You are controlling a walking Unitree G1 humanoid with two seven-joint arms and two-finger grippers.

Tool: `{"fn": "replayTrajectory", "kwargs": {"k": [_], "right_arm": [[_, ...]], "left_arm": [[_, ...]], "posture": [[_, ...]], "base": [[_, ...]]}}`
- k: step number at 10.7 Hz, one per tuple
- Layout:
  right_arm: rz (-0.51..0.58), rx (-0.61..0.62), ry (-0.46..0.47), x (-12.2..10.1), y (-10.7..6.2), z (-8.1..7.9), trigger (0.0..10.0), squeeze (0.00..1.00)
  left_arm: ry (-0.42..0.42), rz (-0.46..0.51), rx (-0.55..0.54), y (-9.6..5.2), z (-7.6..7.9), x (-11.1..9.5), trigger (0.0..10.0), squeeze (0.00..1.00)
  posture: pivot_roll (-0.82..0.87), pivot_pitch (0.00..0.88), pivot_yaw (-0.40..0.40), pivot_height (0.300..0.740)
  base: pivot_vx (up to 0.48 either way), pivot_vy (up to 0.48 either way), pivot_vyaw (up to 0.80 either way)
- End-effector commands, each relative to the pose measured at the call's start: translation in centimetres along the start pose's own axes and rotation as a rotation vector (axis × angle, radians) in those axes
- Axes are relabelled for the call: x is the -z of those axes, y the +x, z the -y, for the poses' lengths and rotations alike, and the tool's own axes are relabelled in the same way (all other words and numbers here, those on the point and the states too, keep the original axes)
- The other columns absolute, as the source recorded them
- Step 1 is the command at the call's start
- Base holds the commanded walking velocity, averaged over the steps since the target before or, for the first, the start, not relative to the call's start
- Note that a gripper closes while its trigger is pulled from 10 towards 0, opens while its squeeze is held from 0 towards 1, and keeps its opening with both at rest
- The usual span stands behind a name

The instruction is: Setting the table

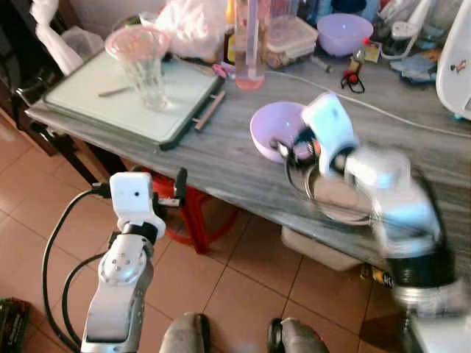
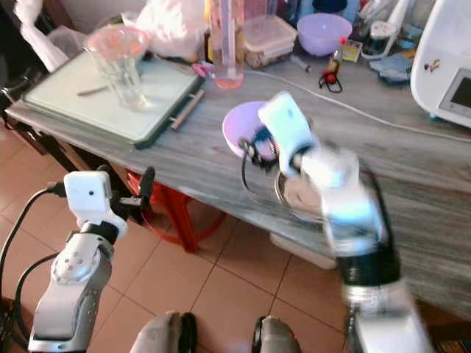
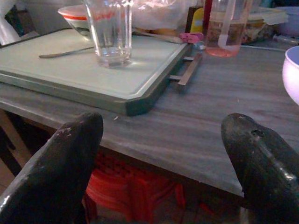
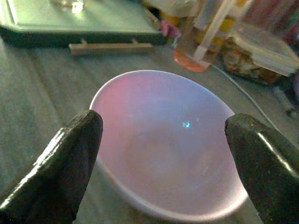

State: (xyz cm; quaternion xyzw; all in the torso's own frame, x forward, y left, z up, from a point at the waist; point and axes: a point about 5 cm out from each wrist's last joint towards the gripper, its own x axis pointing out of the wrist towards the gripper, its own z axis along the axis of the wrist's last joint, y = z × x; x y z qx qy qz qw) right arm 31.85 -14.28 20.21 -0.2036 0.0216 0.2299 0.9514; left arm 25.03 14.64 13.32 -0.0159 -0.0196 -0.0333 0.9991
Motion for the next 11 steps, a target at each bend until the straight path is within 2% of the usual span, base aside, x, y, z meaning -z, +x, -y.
{"fn": "replayTrajectory", "kwargs": {"k": [1,3,4,5,6,11], "right_arm": [[0.077,0.071,-0.004,-0.9,-0.7,0.2,10.0,1.00],[0.110,0.153,0.040,0.1,-1.9,-0.5,10.0,1.00],[0.166,0.239,0.106,0.5,-2.6,-0.6,10.0,1.00],[0.174,0.267,0.121,1.1,-3.0,-0.9,10.0,1.00],[0.154,0.289,0.146,2.0,-3.3,-1.4,10.0,0.00],[0.101,0.438,0.196,4.0,-3.7,-0.9,10.0,0.00]], "left_arm": [[0.002,-0.011,-0.018,-0.2,-0.3,0.4,10.0,0.00],[-0.010,-0.003,-0.014,0.1,-0.1,0.3,10.0,0.00],[-0.018,0.002,-0.013,0.3,0.1,0.3,10.0,0.00],[-0.021,0.006,-0.014,0.4,0.2,0.2,10.0,0.00],[-0.023,0.008,-0.014,0.5,0.2,0.3,10.0,0.00],[-0.036,-0.005,0.005,0.2,0.7,0.7,10.0,0.00]], "posture": [[0.03,0.055,0.074,0.740],[0.01,0.043,0.070,0.740],[0.01,0.030,0.060,0.740],[0.01,0.023,0.056,0.740],[0.01,0.014,0.052,0.740],[0.00,0.014,0.061,0.740]], "base": [[0.000,0.000,0.00],[0.000,0.000,0.00],[0.000,0.000,0.00],[-0.247,0.000,0.00],[-0.270,0.000,0.00],[-0.262,0.000,0.00]]}}
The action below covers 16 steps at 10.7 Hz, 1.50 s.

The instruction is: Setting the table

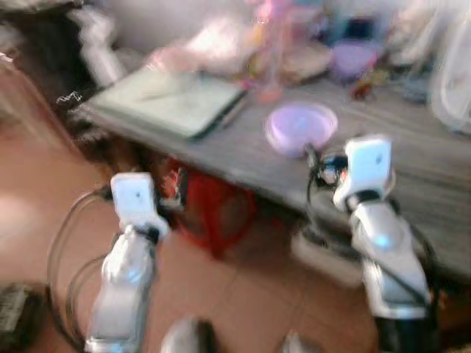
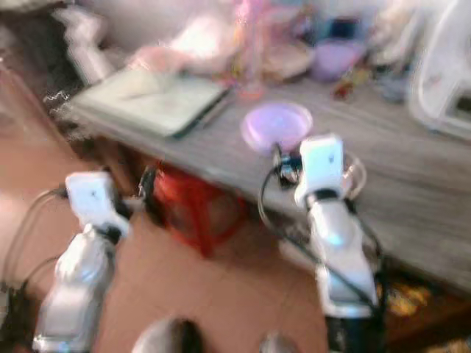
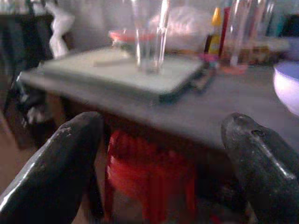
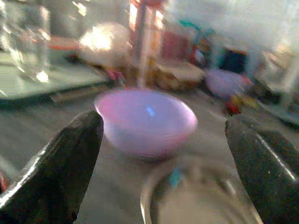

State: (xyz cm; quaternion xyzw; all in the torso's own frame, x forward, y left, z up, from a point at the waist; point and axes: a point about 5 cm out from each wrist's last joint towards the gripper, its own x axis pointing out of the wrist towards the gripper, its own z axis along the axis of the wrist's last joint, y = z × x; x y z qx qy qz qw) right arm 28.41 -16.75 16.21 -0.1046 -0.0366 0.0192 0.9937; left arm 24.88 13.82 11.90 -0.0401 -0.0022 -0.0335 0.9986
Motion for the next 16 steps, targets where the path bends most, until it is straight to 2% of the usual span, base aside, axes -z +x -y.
{"fn": "replayTrajectory", "kwargs": {"k": [1,2,3,4,5,6,9,11,13,16], "right_arm": [[-0.023,0.055,-0.032,0.3,0.2,0.3,10.0,0.00],[-0.040,0.081,-0.019,0.7,0.4,0.5,10.0,0.00],[-0.042,0.121,0.034,0.9,0.5,0.5,10.0,0.00],[-0.034,0.102,0.051,1.0,0.3,0.5,10.0,0.00],[-0.098,0.092,0.121,1.8,0.0,0.3,10.0,0.00],[-0.050,0.082,0.097,1.6,-0.5,0.1,10.0,0.00],[-0.093,0.040,0.179,2.5,-1.0,-0.9,10.0,0.00],[-0.057,0.028,0.176,1.7,-0.4,-1.1,10.0,0.00],[-0.045,0.042,0.169,1.3,0.5,-0.7,10.0,0.00],[-0.054,0.083,0.151,1.6,0.3,-0.5,10.0,0.00]], "left_arm": [[0.013,0.028,0.008,0.4,0.0,-0.7,10.0,0.00],[0.012,0.028,0.010,0.5,0.0,-0.7,10.0,0.00],[0.013,0.028,0.017,0.5,0.1,-0.7,10.0,0.00],[0.014,0.026,0.018,0.4,0.1,-0.7,10.0,0.00],[0.014,0.019,0.019,0.3,0.0,-0.5,10.0,0.00],[0.013,0.013,0.020,0.3,0.1,-0.3,10.0,0.00],[-0.001,-0.009,0.030,0.0,0.4,0.2,10.0,0.00],[0.005,0.006,0.035,0.3,0.4,-0.2,10.0,0.00],[0.010,0.027,0.021,0.5,-0.1,-0.7,10.0,0.00],[-0.017,0.037,0.084,-0.4,0.7,-0.7,10.0,0.00]], "posture": [[0.00,0.012,0.062,0.740],[0.00,0.009,0.066,0.740],[0.00,0.014,0.069,0.740],[0.00,0.014,0.071,0.740],[0.00,0.013,0.071,0.740],[0.00,0.010,0.073,0.740],[0.00,0.018,0.075,0.740],[0.01,0.036,0.069,0.740],[0.02,0.042,0.055,0.740],[0.02,0.057,0.058,0.740]], "base": [[-0.262,0.000,0.00],[-0.262,0.000,0.00],[-0.255,0.000,0.00],[-0.251,0.000,0.00],[-0.251,0.000,0.00],[-0.247,0.000,0.00],[-0.161,0.000,-0.45],[0.000,0.000,-0.80],[0.000,0.000,-0.80],[0.000,0.000,-0.79]]}}
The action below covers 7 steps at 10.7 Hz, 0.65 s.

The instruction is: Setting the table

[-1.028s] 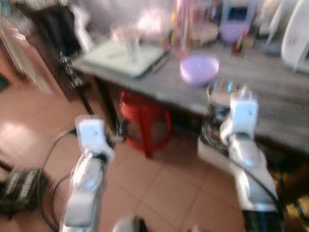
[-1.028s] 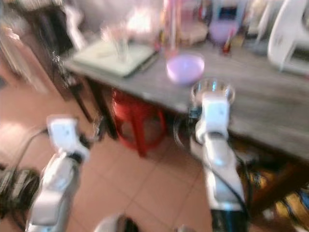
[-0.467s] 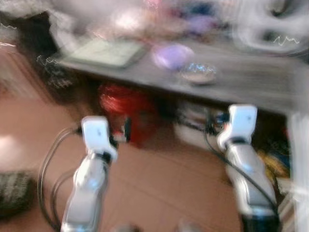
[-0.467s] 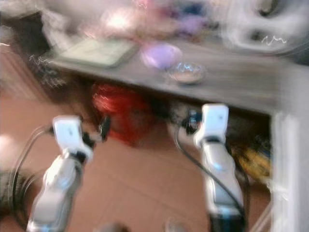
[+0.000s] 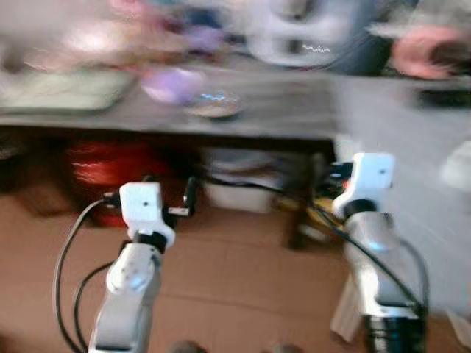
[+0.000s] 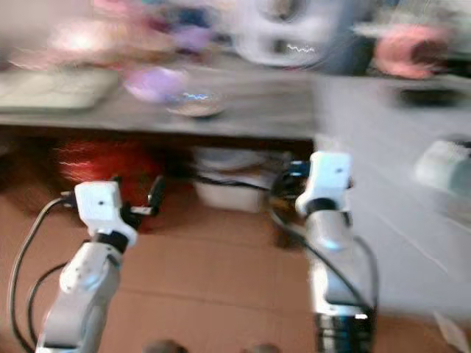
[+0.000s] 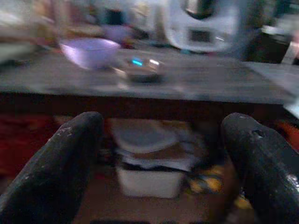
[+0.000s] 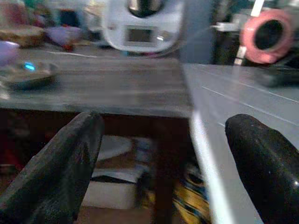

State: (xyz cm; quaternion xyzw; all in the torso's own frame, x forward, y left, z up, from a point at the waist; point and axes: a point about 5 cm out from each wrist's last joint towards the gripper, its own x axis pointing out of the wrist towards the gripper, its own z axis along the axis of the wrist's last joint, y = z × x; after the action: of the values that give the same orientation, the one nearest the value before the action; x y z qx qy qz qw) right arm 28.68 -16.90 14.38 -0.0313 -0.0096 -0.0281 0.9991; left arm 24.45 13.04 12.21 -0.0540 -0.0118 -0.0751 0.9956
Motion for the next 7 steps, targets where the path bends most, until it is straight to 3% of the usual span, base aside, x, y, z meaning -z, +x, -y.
{"fn": "replayTrajectory", "kwargs": {"k": [1,5,7], "right_arm": [[0.027,-0.018,0.040,-0.4,-0.1,-0.4,10.0,0.00],[-0.047,-0.001,0.004,0.6,0.0,-0.1,10.0,0.00],[-0.049,-0.013,0.042,0.8,0.0,-0.8,10.0,0.00]], "left_arm": [[0.005,0.024,0.010,0.0,-0.1,-0.6,10.0,0.00],[-0.004,0.033,0.014,-0.1,-0.4,-1.0,10.0,0.00],[-0.007,0.028,0.016,-0.3,-0.3,-0.9,10.0,0.00]], "posture": [[0.03,0.063,0.057,0.740],[0.03,0.081,0.051,0.740],[0.03,0.081,0.048,0.740]], "base": [[0.000,-0.251,-0.80],[0.000,-0.404,0.00],[0.000,-0.472,0.00]]}}
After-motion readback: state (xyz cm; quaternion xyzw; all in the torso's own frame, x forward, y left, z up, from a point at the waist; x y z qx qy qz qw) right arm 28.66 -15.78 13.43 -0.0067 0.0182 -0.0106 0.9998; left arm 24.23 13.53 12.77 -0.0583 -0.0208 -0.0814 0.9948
